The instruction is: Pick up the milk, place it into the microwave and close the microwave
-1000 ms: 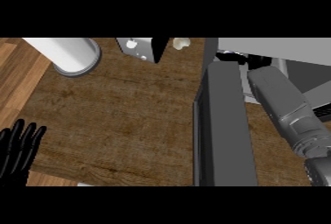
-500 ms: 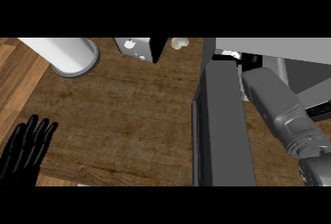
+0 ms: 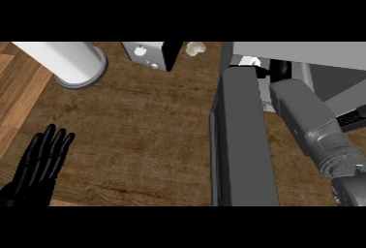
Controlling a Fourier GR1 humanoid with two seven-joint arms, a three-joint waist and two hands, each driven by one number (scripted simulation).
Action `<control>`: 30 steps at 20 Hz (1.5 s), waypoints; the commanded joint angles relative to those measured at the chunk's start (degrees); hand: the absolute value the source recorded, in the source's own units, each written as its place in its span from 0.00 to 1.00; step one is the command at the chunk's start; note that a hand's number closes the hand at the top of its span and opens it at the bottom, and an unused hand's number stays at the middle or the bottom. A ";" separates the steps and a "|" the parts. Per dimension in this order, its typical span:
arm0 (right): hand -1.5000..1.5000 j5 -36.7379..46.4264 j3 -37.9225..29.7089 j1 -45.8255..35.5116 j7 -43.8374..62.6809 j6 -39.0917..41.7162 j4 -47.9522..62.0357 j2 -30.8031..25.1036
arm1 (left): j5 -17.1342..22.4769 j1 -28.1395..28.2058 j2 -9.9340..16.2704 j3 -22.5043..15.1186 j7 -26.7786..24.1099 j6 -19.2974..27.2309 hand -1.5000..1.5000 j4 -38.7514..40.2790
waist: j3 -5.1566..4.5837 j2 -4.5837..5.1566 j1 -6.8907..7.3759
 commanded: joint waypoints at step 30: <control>0.00 -4.37 -4.50 15.13 -15.22 22.15 -2.18 2.56 | -5.51 -3.38 -0.71 -10.50 -0.43 0.20 0.00 7.25 | -0.18 -2.90 -5.78</control>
